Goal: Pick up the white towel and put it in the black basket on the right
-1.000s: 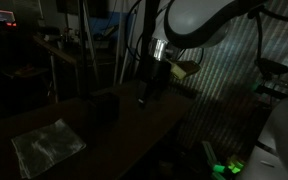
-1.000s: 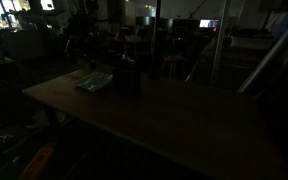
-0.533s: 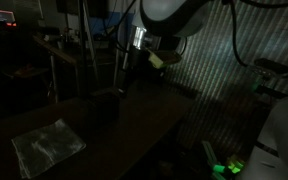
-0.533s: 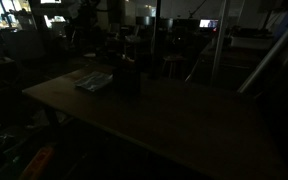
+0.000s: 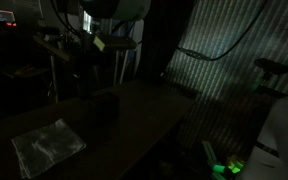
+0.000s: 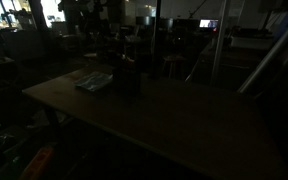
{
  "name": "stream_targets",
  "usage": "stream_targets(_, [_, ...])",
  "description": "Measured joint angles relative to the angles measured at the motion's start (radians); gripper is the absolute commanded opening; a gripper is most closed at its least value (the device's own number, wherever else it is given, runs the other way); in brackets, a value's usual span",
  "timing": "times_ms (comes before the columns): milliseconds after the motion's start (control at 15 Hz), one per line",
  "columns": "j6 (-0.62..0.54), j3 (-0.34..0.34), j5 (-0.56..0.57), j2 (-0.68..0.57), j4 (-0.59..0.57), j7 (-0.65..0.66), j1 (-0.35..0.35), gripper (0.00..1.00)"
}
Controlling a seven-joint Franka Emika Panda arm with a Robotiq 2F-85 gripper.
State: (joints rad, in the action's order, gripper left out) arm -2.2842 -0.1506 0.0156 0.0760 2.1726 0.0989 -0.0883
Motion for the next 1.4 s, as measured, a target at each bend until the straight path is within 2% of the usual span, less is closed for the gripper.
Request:
stream_targets(400, [0.024,-0.003,0.040,-0.232,-0.271,0.155,-0.042,1.00])
stream_targets(867, [0.104,-0.002,0.040,-0.485,-0.542,0.326,-0.157,1.00])
stream_targets(1133, [0.104,-0.001,0.040,-0.587,-0.642,0.317,-0.197,1.00])
stream_targets(1400, [0.102,-0.002,0.039,-0.661,-0.691,0.214,-0.203,1.00])
